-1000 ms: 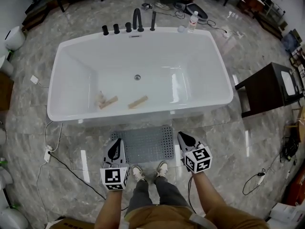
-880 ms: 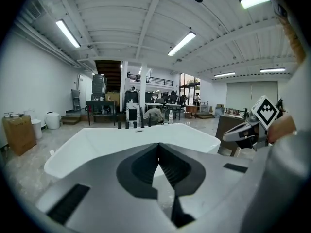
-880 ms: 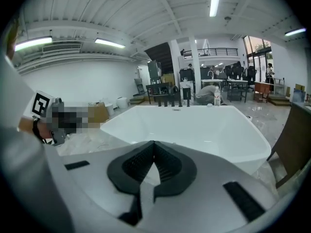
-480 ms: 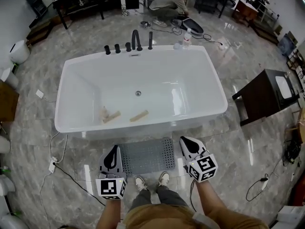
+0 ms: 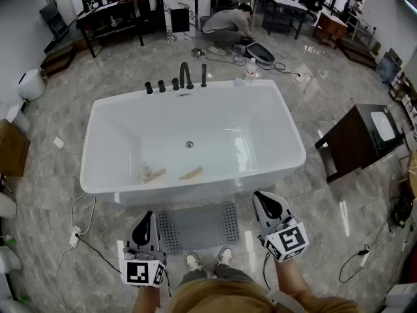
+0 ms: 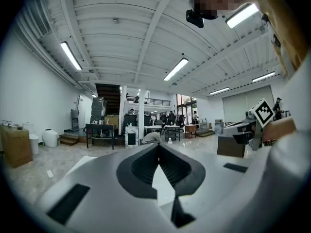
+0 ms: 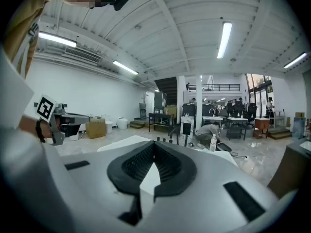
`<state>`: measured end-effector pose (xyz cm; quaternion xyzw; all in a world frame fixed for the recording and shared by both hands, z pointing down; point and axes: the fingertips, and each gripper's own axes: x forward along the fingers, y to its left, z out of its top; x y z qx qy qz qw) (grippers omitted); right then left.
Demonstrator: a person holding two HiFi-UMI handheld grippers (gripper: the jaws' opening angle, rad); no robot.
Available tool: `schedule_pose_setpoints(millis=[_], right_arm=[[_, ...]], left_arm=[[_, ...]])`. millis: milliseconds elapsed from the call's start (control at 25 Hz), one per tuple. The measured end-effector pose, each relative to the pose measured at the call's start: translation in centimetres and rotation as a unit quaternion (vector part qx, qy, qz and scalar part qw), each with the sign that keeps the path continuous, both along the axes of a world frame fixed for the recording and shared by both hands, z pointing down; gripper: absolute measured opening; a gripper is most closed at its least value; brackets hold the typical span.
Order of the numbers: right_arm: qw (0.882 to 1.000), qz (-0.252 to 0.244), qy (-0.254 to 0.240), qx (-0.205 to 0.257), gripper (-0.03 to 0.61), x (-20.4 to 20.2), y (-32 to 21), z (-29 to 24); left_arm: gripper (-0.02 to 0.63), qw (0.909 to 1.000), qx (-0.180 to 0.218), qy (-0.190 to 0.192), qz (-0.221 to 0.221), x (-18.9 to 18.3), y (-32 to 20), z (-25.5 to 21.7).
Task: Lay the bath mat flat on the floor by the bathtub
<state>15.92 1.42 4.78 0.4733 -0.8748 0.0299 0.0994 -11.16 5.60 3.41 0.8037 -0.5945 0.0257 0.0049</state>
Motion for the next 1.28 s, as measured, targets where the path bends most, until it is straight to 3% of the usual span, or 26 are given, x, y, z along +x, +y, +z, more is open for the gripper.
schedule_pose_setpoints(millis=[440, 1280], right_arm=[[0.999, -0.002, -0.004, 0.054, 0.005, 1.8, 2.7, -5.8], [0.993, 0.001, -0.009, 0.115, 0.005, 3.5, 4.5, -10.7]], left_arm=[[0.004, 0.9993, 0.033, -0.009, -0.018, -1.3, 2.3, -3.7], [0.003, 0.997, 0.076, -0.006, -0.012, -0.4, 2.4, -7.0]])
